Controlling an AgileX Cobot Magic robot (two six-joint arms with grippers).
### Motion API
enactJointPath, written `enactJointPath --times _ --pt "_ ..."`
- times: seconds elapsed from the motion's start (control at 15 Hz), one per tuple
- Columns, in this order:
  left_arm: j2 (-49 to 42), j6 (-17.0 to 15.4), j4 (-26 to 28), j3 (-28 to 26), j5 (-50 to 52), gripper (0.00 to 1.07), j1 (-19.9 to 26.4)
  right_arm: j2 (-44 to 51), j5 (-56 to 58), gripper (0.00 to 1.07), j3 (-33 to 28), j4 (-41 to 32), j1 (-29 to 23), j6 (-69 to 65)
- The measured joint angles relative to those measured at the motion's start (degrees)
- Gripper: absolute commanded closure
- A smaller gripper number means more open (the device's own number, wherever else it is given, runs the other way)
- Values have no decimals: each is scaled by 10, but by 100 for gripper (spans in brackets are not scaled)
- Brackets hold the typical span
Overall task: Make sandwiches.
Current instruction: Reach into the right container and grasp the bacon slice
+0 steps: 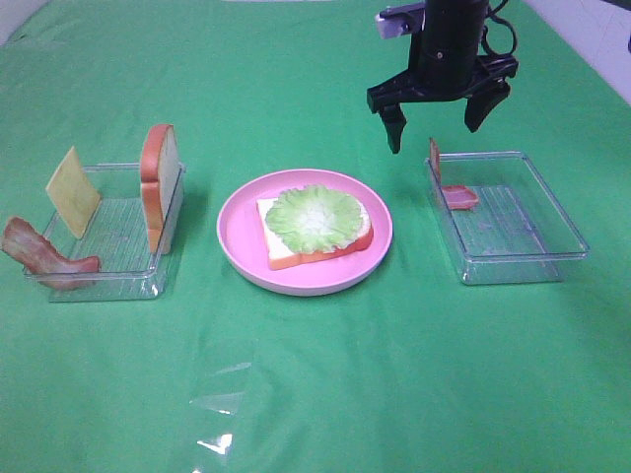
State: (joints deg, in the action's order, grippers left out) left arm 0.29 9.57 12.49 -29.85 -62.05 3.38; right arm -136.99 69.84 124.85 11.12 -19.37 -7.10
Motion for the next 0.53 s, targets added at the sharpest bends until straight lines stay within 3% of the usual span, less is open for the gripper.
enactJointPath --times 0.4,0.53 --pt "0 0 0 0 0 7 0 -30 -1 13 -1 2 0 -30" --pt "0 0 0 0 0 7 0 -30 -1 20 -1 3 0 -39"
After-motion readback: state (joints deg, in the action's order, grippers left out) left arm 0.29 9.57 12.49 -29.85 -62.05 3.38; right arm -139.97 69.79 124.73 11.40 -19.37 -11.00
